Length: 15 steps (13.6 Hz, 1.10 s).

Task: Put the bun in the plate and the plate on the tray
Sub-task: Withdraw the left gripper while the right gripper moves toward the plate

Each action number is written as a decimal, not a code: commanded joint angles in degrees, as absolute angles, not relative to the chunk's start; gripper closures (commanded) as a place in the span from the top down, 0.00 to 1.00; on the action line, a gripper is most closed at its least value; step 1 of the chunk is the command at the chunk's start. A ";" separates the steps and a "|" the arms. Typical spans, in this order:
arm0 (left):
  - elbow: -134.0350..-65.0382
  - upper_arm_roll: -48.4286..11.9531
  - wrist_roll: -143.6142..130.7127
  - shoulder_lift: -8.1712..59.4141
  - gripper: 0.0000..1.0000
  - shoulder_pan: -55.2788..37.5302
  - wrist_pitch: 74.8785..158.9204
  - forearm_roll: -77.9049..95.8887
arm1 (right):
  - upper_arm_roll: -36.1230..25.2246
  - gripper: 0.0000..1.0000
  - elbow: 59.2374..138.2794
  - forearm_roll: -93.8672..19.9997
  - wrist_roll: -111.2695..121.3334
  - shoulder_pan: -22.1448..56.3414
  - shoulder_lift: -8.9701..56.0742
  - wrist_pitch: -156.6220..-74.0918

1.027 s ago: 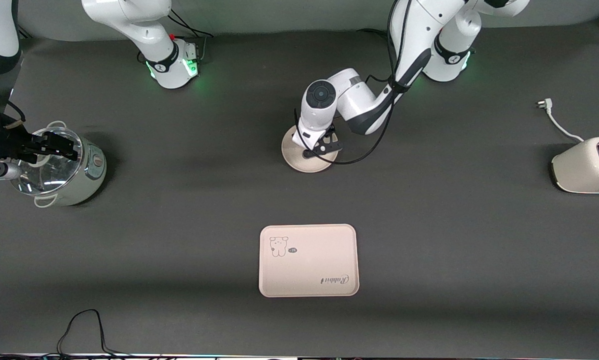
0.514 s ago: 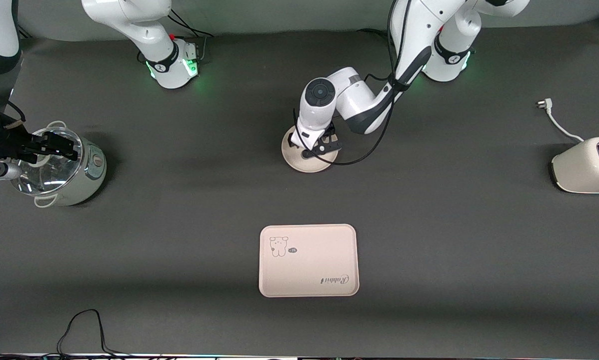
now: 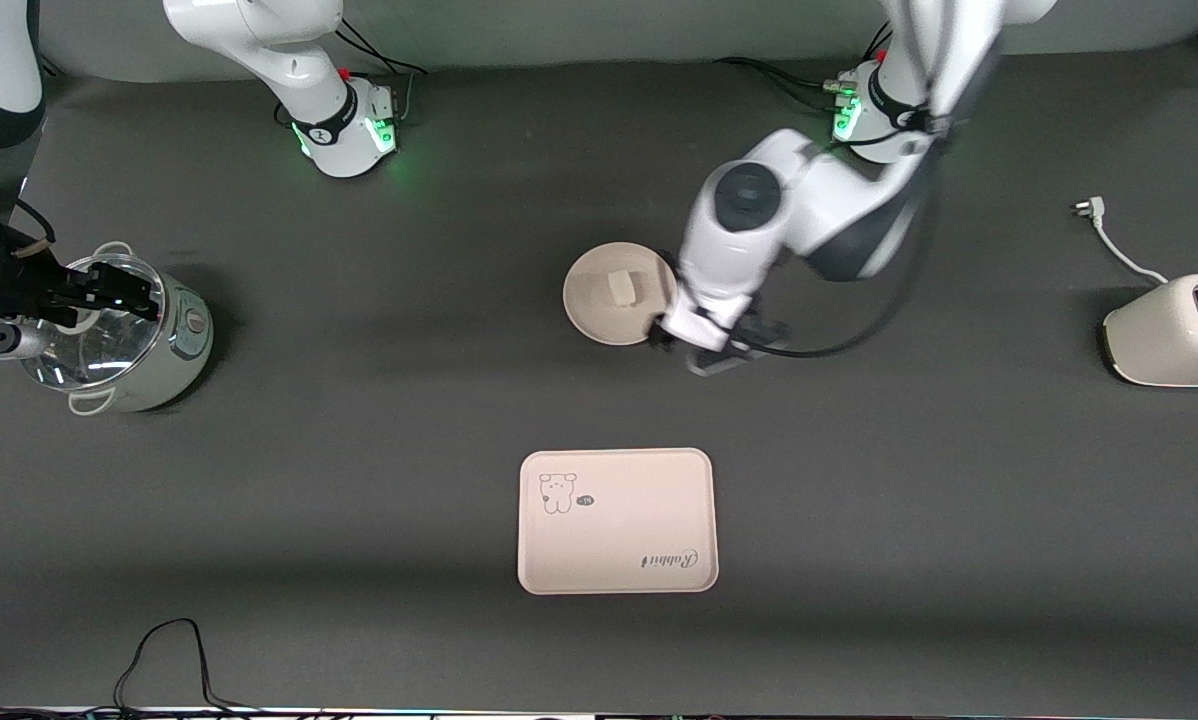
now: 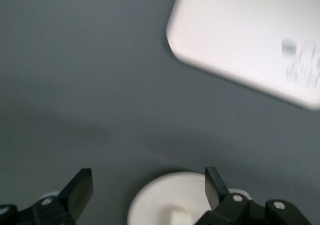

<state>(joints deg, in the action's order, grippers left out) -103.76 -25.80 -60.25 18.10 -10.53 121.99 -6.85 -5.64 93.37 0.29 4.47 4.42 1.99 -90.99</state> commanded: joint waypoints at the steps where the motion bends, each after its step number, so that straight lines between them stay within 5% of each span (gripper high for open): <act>1: -93.56 -26.37 -53.11 17.40 1.00 -4.07 110.70 -7.47 | -5.80 1.00 94.57 -0.70 4.92 7.37 -0.09 -90.53; 5: -84.21 -26.11 -41.86 17.49 1.00 3.33 102.23 -7.47 | -5.71 1.00 94.57 -1.66 1.69 13.34 -1.05 -90.53; 8: -81.92 -18.31 -38.43 16.09 1.00 0.54 97.84 -7.38 | -5.71 1.00 94.40 -4.04 -5.68 19.67 -1.41 -90.61; 11: -81.91 -6.46 -29.38 13.28 1.00 -5.43 94.49 -6.50 | -5.62 1.00 94.39 -4.13 -15.96 28.79 -1.23 -91.75; 15: -88.83 -4.05 -22.00 4.77 1.00 -3.79 92.55 -5.54 | -5.62 1.00 94.57 -5.62 -33.54 41.54 -0.53 -95.09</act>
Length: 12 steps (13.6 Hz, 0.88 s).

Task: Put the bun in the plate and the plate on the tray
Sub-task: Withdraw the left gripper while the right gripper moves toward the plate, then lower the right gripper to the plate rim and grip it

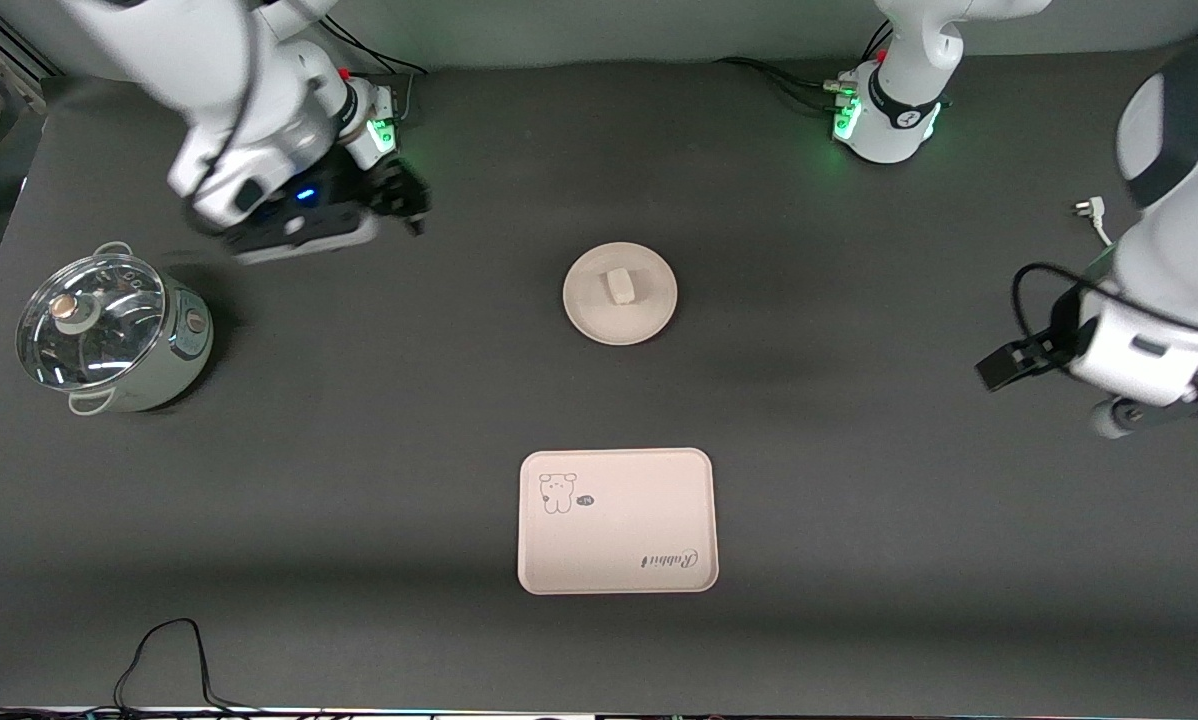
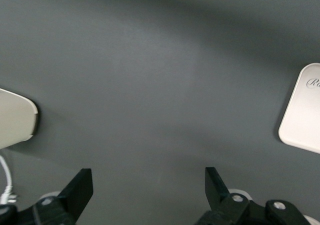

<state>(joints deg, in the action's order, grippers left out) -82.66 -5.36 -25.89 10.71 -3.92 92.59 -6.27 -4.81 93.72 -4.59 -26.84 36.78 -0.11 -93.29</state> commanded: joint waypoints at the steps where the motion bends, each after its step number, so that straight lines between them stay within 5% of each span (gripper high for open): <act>1: -90.34 -3.96 -19.54 3.62 1.00 -2.56 92.64 -5.54 | -5.54 1.00 94.66 -5.62 -36.18 43.75 -0.44 -95.27; 6: -92.63 -2.91 -11.88 1.67 1.00 0.88 92.64 -4.40 | -5.54 1.00 97.29 -7.89 -43.33 52.73 -0.61 -98.17; 9: -92.64 5.78 -7.94 1.84 1.00 -5.79 92.64 -3.96 | -5.54 1.00 100.53 -8.61 -42.98 53.78 -0.61 -102.02; 12: -92.46 3.88 -6.95 2.11 1.00 -3.88 92.55 -3.96 | -5.54 1.00 108.43 -7.56 -42.98 54.14 -0.79 -110.18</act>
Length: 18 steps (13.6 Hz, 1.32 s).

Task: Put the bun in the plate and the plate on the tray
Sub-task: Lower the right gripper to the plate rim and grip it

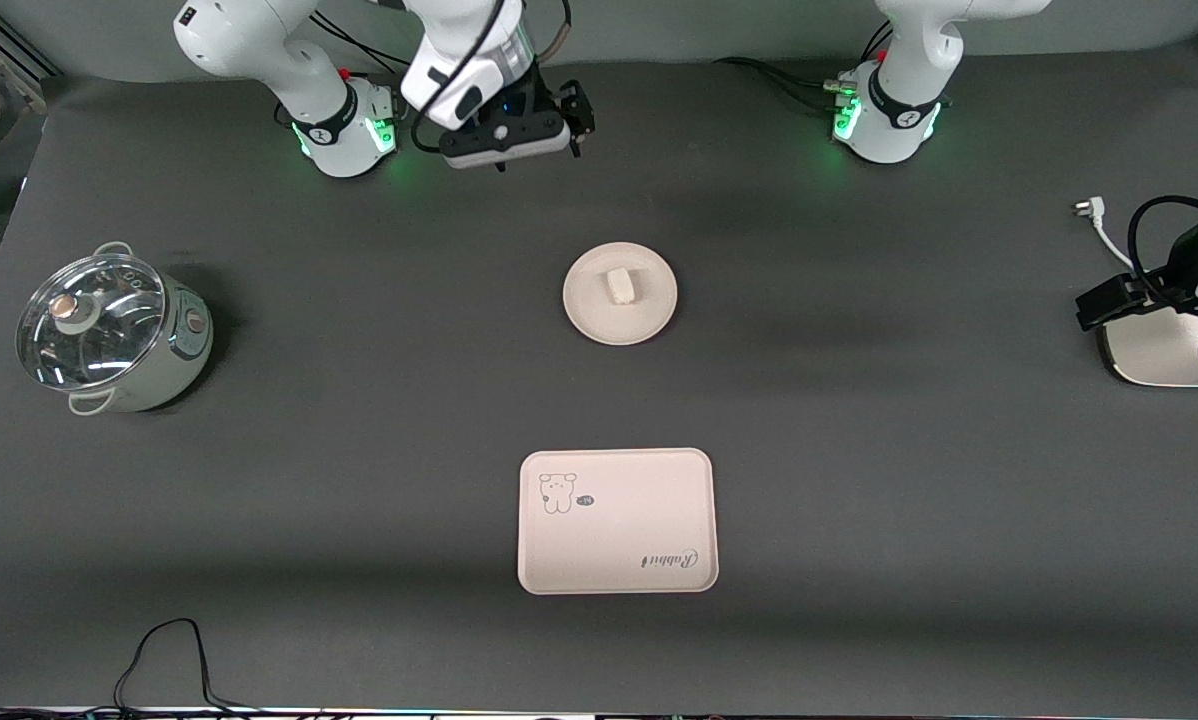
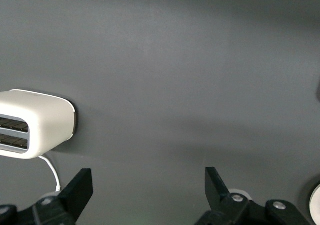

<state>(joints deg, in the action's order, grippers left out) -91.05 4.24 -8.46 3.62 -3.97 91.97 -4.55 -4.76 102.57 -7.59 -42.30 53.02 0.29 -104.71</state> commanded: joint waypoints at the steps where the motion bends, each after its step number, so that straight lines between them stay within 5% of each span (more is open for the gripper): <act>1: -92.46 0.39 -6.86 2.20 1.00 -0.47 92.46 -3.96 | -5.54 1.00 111.42 -7.21 -42.98 54.14 -0.97 -113.87; 7: -91.76 -1.32 -6.77 2.37 1.00 0.27 90.18 -4.48 | -5.45 1.00 130.67 -7.21 -43.07 54.32 2.09 -142.69; 12: -91.14 -0.44 -5.89 2.90 1.00 1.14 89.65 -4.48 | -5.45 1.00 135.88 -7.29 -45.87 56.24 12.98 -164.15; 18: -91.14 -0.35 -5.89 2.73 1.00 1.76 88.59 -4.13 | -5.45 1.00 135.88 -7.99 -46.23 57.30 22.40 -175.15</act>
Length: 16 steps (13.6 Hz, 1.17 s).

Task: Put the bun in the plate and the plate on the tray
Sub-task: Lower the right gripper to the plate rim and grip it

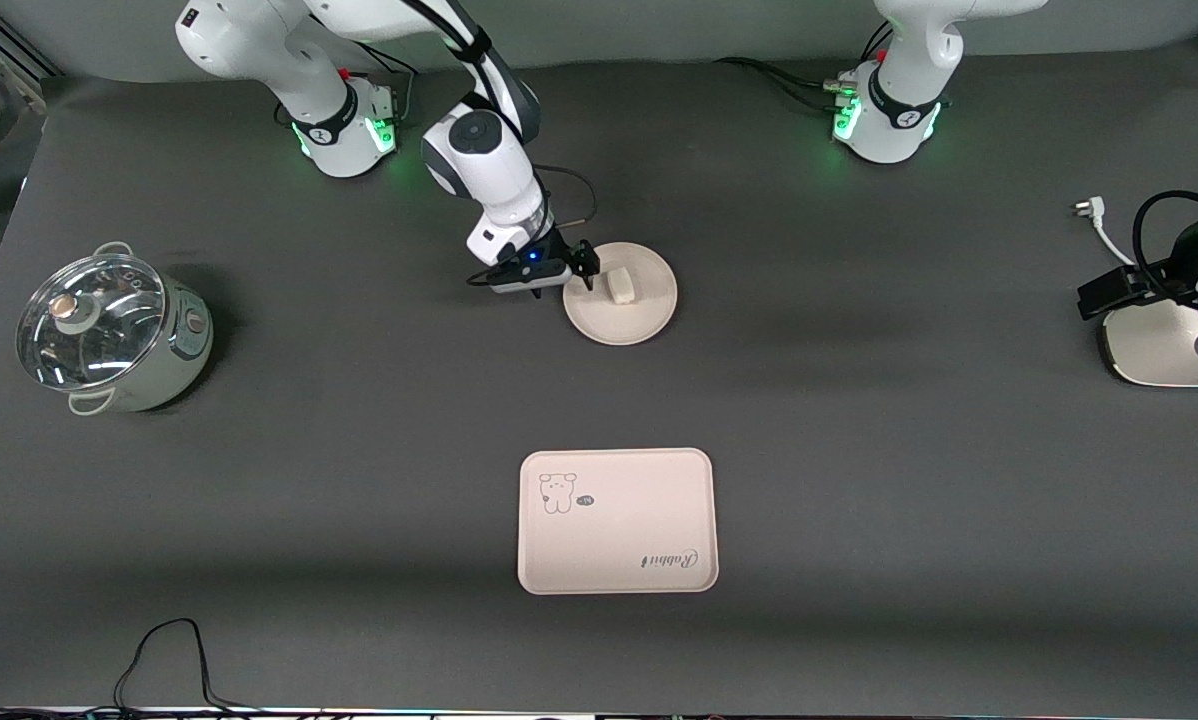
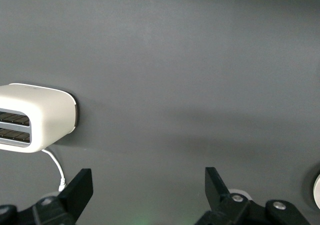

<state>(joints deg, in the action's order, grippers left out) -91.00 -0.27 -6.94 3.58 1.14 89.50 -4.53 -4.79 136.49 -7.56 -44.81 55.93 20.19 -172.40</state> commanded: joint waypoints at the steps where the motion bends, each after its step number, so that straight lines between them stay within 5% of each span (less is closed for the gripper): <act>1: -91.14 -0.35 -5.89 2.64 1.00 1.76 88.59 -4.13 | -5.36 1.00 135.88 -8.00 -46.32 57.30 23.54 -176.38; 5: -91.14 -0.35 -3.43 2.55 1.00 2.64 88.77 -4.13 | -5.36 0.96 135.88 -8.09 -46.14 57.30 24.17 -177.19; 9: -91.05 -0.35 -3.25 2.55 1.00 2.72 87.54 -4.13 | -5.36 0.32 135.79 -8.00 -45.79 57.22 23.91 -176.57; 11: -91.14 -0.35 -3.16 2.55 1.00 2.64 87.36 -4.31 | -5.36 0.10 135.88 -8.00 -45.53 57.22 23.82 -176.57; 13: -91.14 -0.35 -3.16 2.64 1.00 2.64 87.10 -4.31 | -5.36 0.00 135.79 -8.00 -45.44 57.13 23.82 -176.57; 16: -91.05 -0.35 -3.08 2.55 1.00 2.72 86.40 -4.39 | -5.36 0.00 135.79 -8.00 -45.44 57.04 23.73 -176.57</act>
<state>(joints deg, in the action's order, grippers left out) -90.97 -0.22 -4.26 3.57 2.29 87.52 -4.53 -4.78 135.94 -7.56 -44.92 56.31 23.83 -176.77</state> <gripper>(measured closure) 0.000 0.960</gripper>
